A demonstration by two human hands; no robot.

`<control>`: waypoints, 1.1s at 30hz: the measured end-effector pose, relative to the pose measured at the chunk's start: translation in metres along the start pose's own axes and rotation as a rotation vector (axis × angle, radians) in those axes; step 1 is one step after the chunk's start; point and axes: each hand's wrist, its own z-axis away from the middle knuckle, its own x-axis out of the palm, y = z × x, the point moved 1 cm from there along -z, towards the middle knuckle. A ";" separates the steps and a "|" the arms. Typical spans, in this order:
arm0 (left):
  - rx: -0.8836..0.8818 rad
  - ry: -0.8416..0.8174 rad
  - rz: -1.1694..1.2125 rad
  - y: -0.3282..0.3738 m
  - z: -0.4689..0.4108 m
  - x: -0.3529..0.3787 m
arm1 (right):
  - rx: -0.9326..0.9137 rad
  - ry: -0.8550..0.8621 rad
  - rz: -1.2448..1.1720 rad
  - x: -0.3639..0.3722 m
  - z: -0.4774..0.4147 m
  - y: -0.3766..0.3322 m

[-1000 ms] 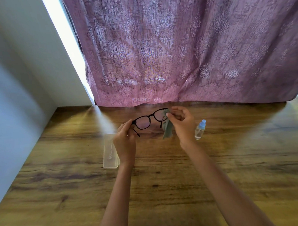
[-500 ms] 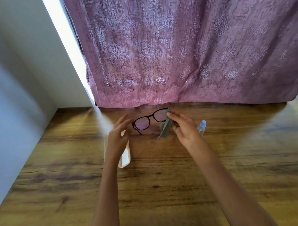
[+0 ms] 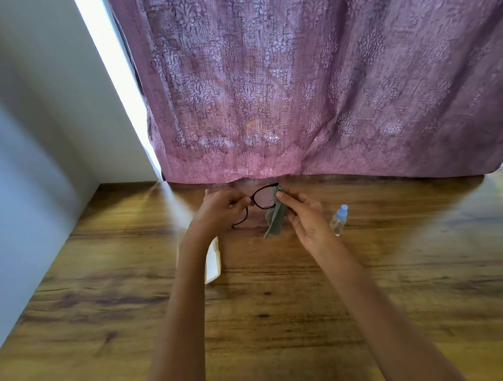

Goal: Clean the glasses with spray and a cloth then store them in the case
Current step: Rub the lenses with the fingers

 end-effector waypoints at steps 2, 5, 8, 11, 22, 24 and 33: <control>0.022 0.001 0.030 0.002 0.000 0.002 | -0.012 0.023 0.037 -0.002 -0.001 0.001; 0.043 0.039 0.060 0.005 0.001 0.001 | -0.078 0.081 0.179 -0.003 -0.001 0.003; 0.057 0.068 0.049 0.007 0.001 0.002 | -0.371 0.115 0.486 0.000 0.002 0.000; 0.065 0.093 0.050 0.009 0.002 0.003 | -0.798 0.043 0.955 0.006 0.005 -0.004; 0.036 0.073 0.080 0.007 0.005 0.005 | -1.079 -0.207 1.412 0.020 0.022 0.013; 0.043 0.065 0.080 0.008 0.006 0.007 | -1.090 -0.228 1.427 0.027 0.019 0.007; -0.010 0.074 0.164 0.004 0.010 0.000 | -1.059 -0.152 1.415 0.015 0.018 -0.006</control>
